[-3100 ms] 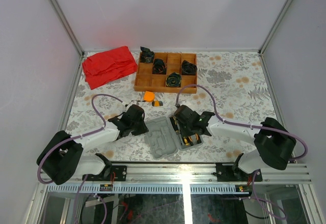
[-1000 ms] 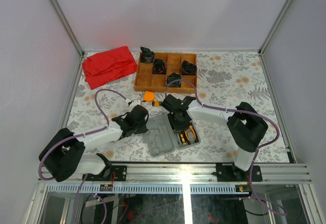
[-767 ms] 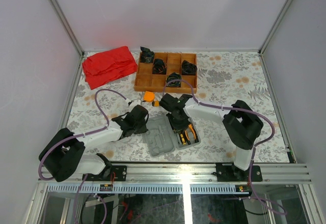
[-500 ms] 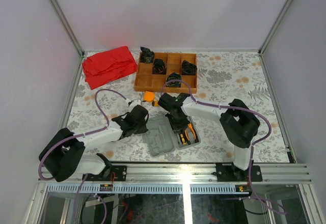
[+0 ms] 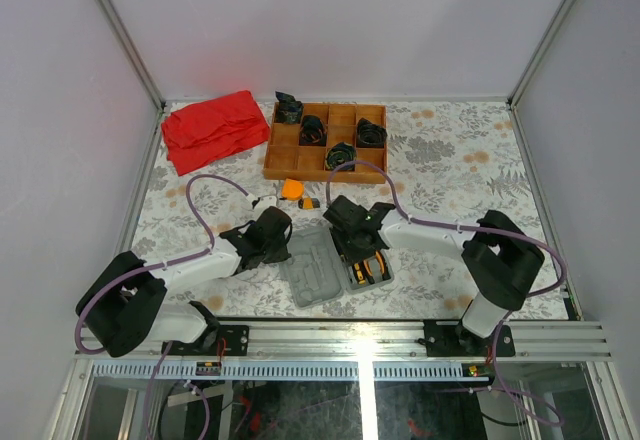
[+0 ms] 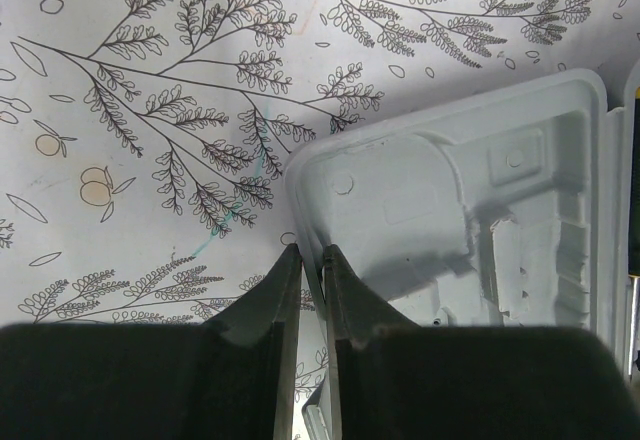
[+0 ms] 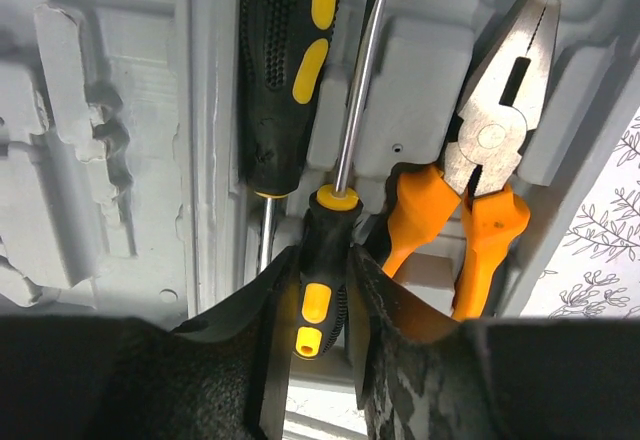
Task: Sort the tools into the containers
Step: Place the screwdriver in the storage box.
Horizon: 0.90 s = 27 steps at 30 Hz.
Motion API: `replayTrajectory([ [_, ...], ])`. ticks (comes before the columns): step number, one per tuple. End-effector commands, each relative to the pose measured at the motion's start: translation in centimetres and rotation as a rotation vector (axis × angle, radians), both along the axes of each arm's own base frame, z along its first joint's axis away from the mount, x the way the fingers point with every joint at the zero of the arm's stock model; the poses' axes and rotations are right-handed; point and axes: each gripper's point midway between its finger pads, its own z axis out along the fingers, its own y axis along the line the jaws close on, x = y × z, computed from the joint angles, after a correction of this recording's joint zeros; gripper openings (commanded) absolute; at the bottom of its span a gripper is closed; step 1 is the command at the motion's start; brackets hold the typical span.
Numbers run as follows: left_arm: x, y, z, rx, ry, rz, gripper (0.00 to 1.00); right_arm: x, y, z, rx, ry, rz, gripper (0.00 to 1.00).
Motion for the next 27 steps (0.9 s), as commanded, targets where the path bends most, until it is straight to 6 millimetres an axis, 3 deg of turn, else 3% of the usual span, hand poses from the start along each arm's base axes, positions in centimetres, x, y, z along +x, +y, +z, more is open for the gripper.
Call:
replayTrajectory([
  [1, -0.4, -2.9, 1.0, -0.099, -0.003, -0.066, 0.0, -0.6, 2.1, -1.9, 0.085, -0.031, -0.009, 0.34],
  [7, -0.4, -2.8, 0.9, -0.095, -0.001, -0.064, 0.0, 1.9, 2.8, 3.0, 0.194, -0.206, -0.045, 0.35],
  [10, -0.4, -2.9, 1.0, -0.097, -0.002, -0.065, 0.0, 2.5, 2.9, 4.3, 0.217, -0.247, -0.049, 0.35],
  [17, -0.4, -2.7, 1.0, -0.094, -0.001, -0.061, 0.0, 3.0, 3.0, 4.6, 0.189, -0.24, -0.051, 0.33],
  [27, -0.3, -2.3, 1.2, -0.078, -0.005, -0.036, 0.0, 3.0, 0.6, 4.7, 0.117, -0.244, -0.133, 0.22],
])
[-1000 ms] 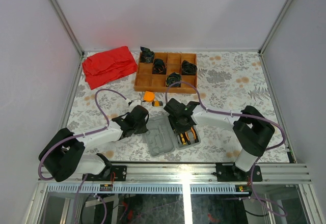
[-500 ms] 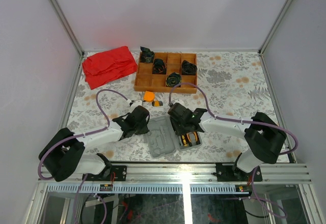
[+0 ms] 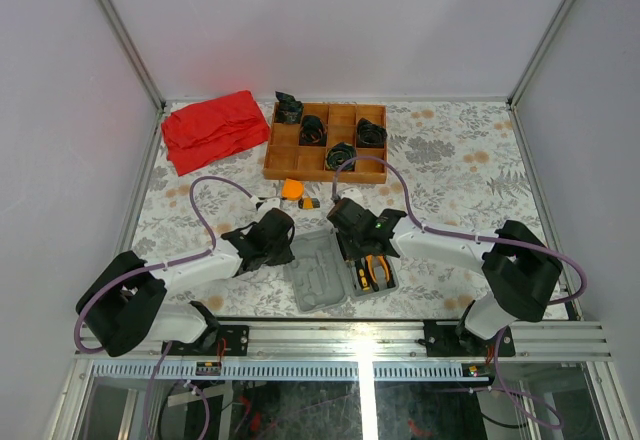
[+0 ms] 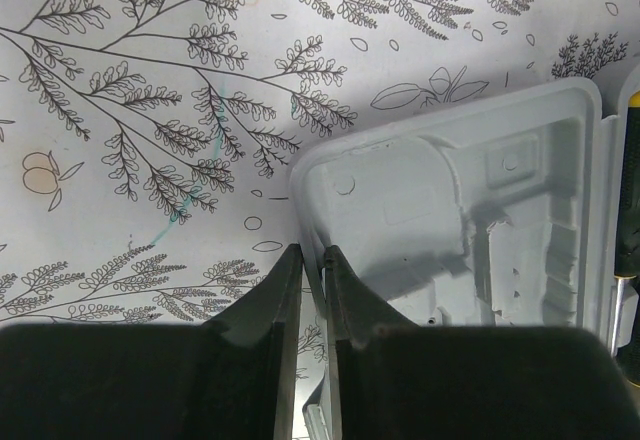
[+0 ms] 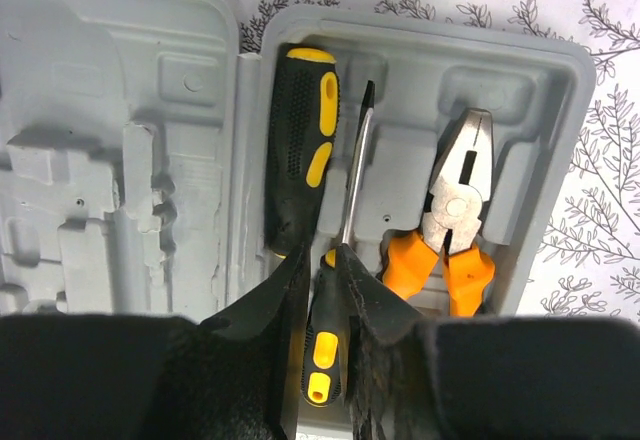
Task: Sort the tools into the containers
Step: Place the screwdriver in the storage box.
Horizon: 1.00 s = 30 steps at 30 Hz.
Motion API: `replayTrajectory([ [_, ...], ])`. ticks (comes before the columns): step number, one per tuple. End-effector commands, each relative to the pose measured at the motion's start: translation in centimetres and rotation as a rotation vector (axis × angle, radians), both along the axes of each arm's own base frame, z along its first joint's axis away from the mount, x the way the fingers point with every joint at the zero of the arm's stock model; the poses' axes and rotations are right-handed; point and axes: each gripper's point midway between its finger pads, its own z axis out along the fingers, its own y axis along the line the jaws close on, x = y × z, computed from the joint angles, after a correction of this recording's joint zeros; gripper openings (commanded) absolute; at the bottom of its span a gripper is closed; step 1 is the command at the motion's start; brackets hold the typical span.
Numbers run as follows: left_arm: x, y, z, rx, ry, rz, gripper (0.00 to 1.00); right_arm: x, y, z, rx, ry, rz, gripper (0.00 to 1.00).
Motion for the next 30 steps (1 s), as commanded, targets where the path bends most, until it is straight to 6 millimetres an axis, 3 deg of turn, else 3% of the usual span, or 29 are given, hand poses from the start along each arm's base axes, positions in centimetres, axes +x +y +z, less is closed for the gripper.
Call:
replayTrajectory([
  [1, 0.4, -1.1, 1.0, -0.043, -0.02, -0.004, 0.0, 0.6, -0.6, 1.5, 0.006, -0.03, -0.059, 0.22],
  [11, 0.5, -1.3, 1.1, -0.044, -0.016, -0.001, 0.0, -1.0, -1.1, 0.2, -0.011, 0.06, -0.056, 0.19],
  [30, 0.3, -1.1, 0.9, -0.041, -0.014, -0.001, 0.0, -2.2, -1.4, -1.6, -0.047, 0.135, -0.051, 0.19],
])
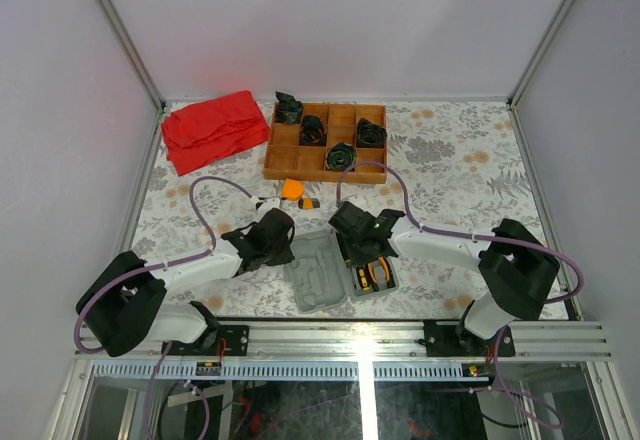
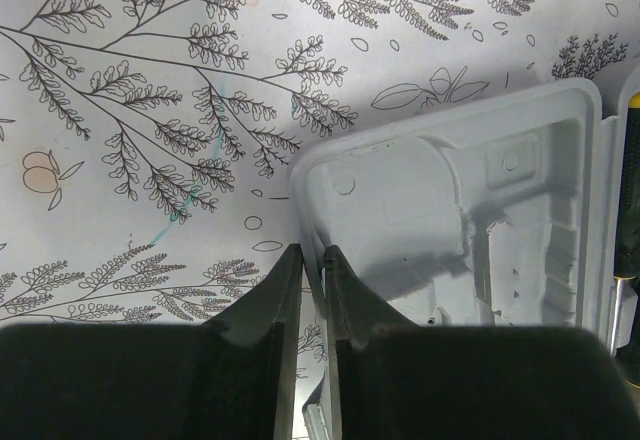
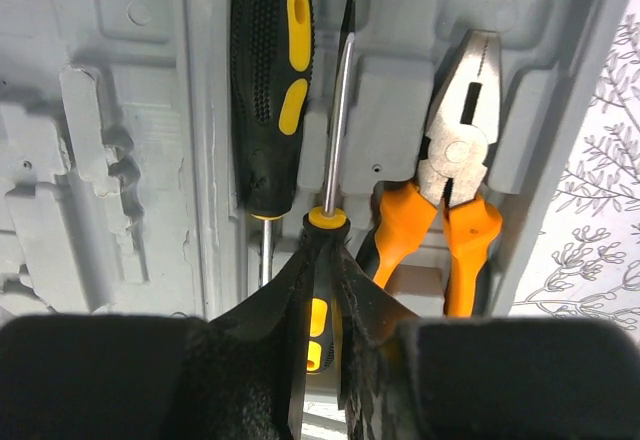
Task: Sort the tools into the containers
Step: Place the screwdriver in the storage box.
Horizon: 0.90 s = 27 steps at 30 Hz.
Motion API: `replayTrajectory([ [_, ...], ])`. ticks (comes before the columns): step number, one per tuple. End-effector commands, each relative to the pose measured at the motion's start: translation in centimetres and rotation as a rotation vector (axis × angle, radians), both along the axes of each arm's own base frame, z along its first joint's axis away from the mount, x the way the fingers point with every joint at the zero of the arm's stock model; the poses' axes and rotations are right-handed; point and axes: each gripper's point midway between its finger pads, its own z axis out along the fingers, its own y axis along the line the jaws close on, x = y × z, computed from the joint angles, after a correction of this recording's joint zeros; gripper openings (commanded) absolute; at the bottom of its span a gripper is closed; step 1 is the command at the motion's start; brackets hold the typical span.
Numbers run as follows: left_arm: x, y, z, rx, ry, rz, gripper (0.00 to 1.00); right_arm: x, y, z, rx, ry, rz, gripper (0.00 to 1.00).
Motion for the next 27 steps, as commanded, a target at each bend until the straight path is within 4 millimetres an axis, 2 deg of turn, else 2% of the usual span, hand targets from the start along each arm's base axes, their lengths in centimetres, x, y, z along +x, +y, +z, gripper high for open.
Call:
replayTrajectory([
  [1, 0.3, -1.0, 0.8, -0.035, -0.017, -0.012, 0.0, -0.4, 0.5, -0.7, 0.013, 0.045, -0.003, 0.19],
  [6, 0.3, -1.2, 0.8, -0.041, -0.017, -0.017, 0.0, -0.7, 0.4, -1.7, -0.008, 0.074, 0.003, 0.16],
  [14, 0.4, -2.4, 0.7, -0.072, -0.01, -0.058, 0.0, -3.4, -0.4, -5.9, -0.095, 0.25, 0.039, 0.01],
  [17, 0.4, -2.5, 0.7, -0.072, -0.012, -0.072, 0.0, -4.5, -0.4, -7.3, -0.1, 0.314, 0.055, 0.0],
  [27, 0.2, -3.3, 0.9, -0.089, -0.018, -0.103, 0.0, -5.7, -0.4, -11.8, -0.13, 0.408, 0.07, 0.0],
])
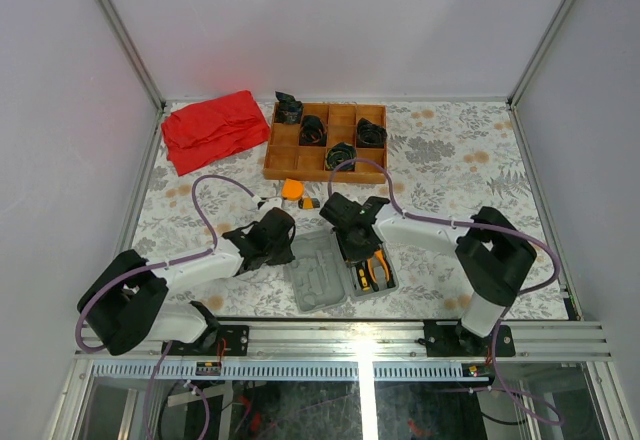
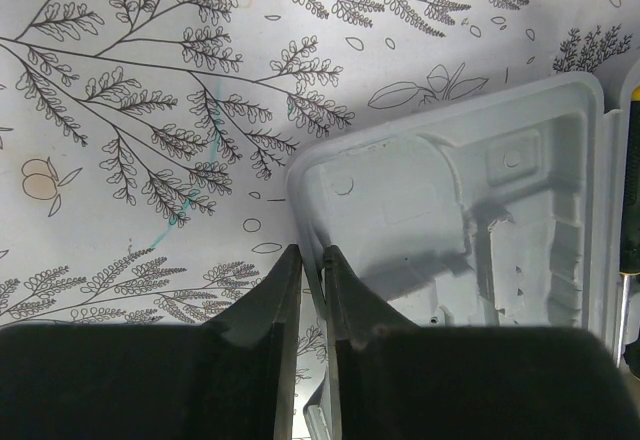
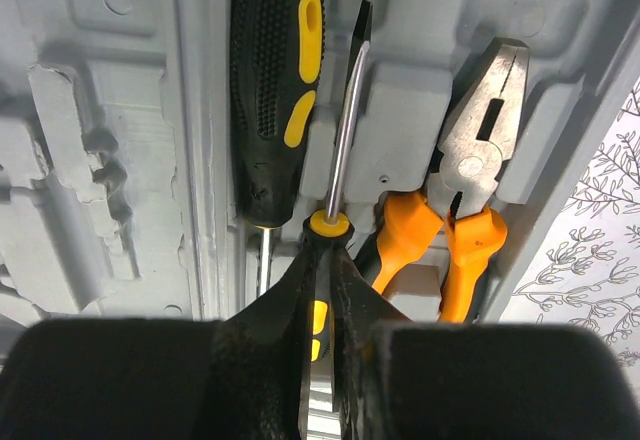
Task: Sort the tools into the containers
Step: Place the screwdriver in the storage box.
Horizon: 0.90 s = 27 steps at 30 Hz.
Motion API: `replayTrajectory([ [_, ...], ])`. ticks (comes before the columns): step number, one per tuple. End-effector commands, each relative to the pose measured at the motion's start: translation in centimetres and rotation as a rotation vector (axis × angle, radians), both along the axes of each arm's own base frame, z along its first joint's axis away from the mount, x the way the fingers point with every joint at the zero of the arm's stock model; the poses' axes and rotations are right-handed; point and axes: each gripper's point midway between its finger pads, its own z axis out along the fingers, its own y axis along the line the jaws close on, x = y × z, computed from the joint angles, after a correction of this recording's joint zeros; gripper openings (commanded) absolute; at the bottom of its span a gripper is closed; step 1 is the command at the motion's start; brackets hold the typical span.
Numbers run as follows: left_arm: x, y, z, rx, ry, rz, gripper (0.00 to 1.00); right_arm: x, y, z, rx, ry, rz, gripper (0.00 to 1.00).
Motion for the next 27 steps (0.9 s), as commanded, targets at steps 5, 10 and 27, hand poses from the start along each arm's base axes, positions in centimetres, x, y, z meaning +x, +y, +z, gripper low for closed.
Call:
replayTrajectory([
  [5, 0.2, -3.1, 0.9, -0.099, -0.018, -0.082, 0.0, -6.4, -0.3, -12.7, -0.034, 0.288, -0.003, 0.0],
  [10, 0.1, -3.0, 0.8, -0.094, -0.014, -0.077, 0.0, -5.9, 0.2, -12.3, -0.016, 0.253, 0.0, 0.0],
  [27, 0.9, -1.1, 1.3, -0.011, -0.028, -0.029, 0.0, 3.1, 1.6, 10.5, 0.375, -0.448, -0.039, 0.35],
])
